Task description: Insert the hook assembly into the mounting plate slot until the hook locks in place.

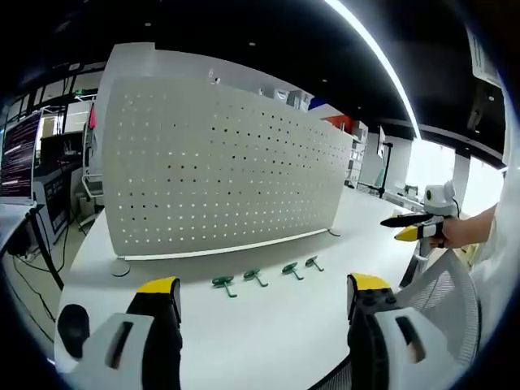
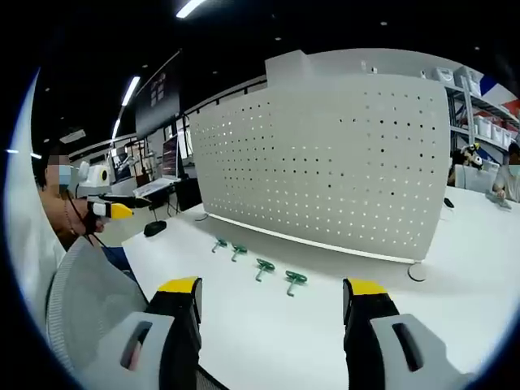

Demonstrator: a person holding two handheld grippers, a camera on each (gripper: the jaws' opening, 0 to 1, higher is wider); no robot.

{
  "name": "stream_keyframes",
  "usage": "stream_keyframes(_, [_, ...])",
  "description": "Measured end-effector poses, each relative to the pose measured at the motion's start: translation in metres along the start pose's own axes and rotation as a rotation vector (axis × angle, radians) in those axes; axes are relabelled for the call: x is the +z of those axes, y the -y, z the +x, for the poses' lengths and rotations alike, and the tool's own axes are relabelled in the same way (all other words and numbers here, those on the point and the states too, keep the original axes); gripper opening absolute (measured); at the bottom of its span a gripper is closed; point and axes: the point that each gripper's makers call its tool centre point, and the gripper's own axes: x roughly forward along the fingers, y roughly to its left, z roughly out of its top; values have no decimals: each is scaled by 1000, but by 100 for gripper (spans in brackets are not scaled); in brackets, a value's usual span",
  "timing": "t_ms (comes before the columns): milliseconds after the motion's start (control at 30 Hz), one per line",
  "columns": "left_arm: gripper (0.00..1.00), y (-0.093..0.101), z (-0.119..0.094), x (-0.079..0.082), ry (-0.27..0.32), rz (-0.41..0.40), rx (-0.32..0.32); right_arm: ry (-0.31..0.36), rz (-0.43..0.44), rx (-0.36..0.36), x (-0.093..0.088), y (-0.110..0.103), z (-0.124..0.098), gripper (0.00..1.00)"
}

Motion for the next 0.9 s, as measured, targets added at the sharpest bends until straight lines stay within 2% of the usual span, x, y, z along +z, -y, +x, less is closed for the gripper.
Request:
stream_keyframes(333, [87, 1, -4, -3, -2, 3, 2, -5, -1, 10, -5, -6, 0, 68])
stream_keyframes(667, [87, 0, -3, -1, 9, 4, 4, -3, -5, 3, -5, -2, 1, 68])
stream_keyframes(900, [87, 2, -1, -5, -5, 7, -8, 3, -1, -4, -5, -2, -1, 68])
